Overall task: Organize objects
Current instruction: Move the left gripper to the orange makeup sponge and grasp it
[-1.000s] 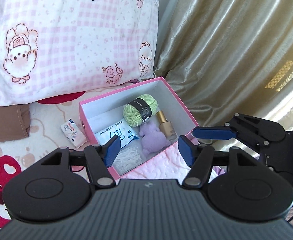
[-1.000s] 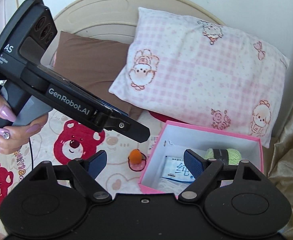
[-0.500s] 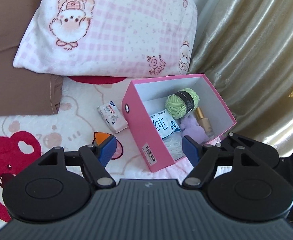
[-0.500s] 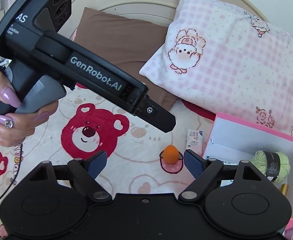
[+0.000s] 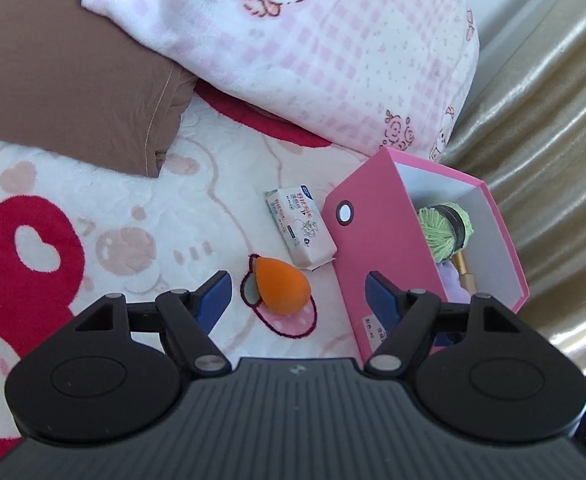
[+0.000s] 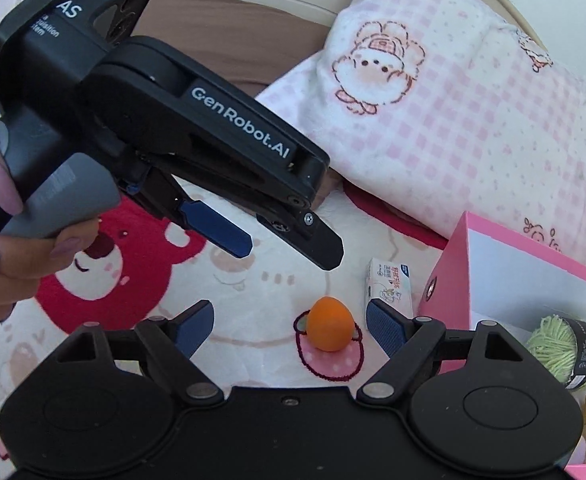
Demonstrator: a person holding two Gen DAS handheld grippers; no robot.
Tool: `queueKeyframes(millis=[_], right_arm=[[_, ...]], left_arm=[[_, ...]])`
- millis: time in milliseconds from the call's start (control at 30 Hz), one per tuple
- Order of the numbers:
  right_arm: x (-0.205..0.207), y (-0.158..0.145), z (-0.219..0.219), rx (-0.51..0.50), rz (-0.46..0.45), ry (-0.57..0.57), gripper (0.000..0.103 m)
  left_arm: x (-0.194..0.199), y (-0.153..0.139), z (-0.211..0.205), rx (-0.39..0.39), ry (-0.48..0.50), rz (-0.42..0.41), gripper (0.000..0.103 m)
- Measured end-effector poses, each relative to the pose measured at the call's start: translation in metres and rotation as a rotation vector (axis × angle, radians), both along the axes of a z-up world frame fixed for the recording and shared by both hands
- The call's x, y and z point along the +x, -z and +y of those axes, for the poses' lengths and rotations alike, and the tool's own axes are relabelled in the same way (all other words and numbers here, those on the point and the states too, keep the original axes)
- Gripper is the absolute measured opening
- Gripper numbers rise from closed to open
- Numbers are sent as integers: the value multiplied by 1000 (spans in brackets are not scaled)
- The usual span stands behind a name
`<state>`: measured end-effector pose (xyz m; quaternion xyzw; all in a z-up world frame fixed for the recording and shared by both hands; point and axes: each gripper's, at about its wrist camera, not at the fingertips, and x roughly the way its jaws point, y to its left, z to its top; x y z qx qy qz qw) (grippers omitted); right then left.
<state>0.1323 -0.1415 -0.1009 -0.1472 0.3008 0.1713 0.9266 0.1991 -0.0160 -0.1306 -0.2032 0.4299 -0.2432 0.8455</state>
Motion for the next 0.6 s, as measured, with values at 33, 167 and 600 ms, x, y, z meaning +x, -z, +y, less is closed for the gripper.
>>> queueKeyframes(millis=[33, 167, 600], right_arm=[[5, 5, 2, -7, 11, 22, 84], [23, 26, 13, -67, 27, 95, 69], [50, 49, 9, -62, 106, 166, 39]], left_arm=[[4, 6, -1, -8, -1, 7, 71], [17, 24, -5, -9, 2, 48, 57], [38, 67, -13, -115, -78, 170, 36]])
